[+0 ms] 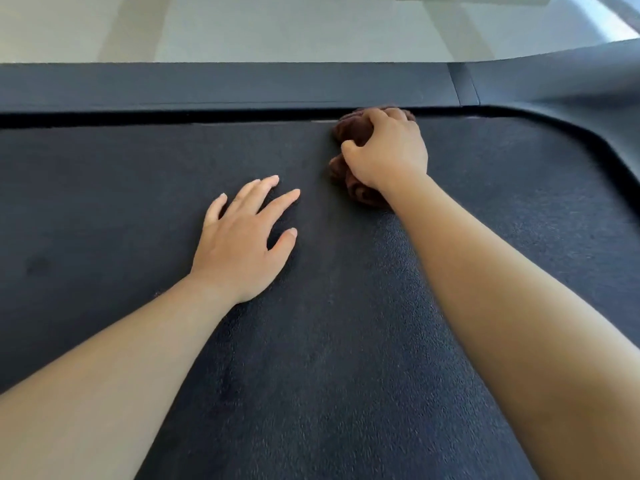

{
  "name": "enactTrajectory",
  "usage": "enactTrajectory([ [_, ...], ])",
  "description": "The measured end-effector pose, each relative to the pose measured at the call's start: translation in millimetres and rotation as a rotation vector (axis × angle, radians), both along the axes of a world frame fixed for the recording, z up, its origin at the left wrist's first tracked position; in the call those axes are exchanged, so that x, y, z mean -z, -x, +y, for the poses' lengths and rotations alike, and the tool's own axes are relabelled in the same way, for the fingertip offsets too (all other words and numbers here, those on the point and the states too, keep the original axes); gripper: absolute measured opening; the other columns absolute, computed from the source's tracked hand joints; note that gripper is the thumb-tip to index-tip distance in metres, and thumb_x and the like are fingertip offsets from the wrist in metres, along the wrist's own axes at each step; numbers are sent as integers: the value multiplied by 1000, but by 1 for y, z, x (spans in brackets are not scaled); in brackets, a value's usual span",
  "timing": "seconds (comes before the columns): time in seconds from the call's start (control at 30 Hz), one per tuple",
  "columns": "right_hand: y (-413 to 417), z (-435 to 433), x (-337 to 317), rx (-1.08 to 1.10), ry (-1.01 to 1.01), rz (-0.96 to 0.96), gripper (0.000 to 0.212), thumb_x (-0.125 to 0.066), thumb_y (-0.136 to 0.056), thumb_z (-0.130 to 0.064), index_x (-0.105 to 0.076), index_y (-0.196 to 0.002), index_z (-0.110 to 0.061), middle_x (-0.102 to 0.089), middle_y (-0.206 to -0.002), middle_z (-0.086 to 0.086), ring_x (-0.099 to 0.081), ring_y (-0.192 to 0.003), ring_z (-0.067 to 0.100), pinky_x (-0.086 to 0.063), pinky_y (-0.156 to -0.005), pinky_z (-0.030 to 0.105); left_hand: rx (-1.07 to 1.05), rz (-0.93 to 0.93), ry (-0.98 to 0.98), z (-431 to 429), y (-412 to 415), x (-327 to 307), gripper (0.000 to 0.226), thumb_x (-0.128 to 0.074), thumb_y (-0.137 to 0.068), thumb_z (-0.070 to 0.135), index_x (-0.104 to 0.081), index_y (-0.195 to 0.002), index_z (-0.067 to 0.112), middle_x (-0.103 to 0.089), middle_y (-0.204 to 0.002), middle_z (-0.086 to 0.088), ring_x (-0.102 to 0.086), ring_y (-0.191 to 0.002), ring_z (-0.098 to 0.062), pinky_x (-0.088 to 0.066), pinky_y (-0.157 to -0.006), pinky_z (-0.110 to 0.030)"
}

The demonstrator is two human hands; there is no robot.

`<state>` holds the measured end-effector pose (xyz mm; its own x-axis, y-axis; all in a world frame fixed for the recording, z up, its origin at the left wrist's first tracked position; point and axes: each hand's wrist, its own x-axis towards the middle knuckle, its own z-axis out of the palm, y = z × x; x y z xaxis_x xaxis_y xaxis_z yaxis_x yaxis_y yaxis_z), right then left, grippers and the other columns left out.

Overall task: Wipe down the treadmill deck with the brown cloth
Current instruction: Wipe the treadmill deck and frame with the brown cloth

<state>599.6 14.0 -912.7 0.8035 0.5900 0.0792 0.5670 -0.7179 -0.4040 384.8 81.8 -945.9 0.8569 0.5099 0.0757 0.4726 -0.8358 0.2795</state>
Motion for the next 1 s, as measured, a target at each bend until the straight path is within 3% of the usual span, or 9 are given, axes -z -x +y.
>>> enactTrajectory([
  [0.17,36,-51,1,-66,11,-13,50,-56,-80,-45,-54,-126,-26,-48,-134,1,-41,-123,27,-35,-79,32,8,-18,4,3,0,3,50,-37,-92,42,-32,-141,40,-21,-154,11,-12,-142,-8,-6,-115,-45],
  [0.47,182,-148,6,-65,-28,-40,54,-57,-82,-44,-50,-132,-27,-47,-138,1,-42,-121,28,-43,-90,38,83,71,-13,-11,16,-7,51,-32,-97,38,-30,-146,23,-20,-156,-4,-15,-144,-22,-14,-115,-48],
  [0.57,233,-174,1,-93,-20,-10,53,-57,-83,-43,-49,-133,-27,-46,-138,0,-42,-120,26,-44,-93,40,124,129,29,-32,62,-18,53,-31,-96,44,-30,-145,23,-20,-156,-2,-16,-143,-21,-18,-114,-48],
  [0.73,298,-218,-3,-140,-29,34,53,-56,-83,-43,-49,-133,-28,-43,-142,-4,-40,-124,21,-43,-98,43,125,141,48,-76,158,-16,55,-33,-95,44,-24,-147,29,-14,-158,3,-8,-145,-16,-9,-115,-47],
  [1.0,345,-232,-3,-155,-3,0,53,-59,-80,-40,-53,-130,-24,-43,-143,3,-40,-126,27,-40,-99,43,82,70,46,-113,252,-12,50,-37,-97,37,-31,-146,27,-20,-156,3,-12,-145,-17,-7,-116,-38],
])
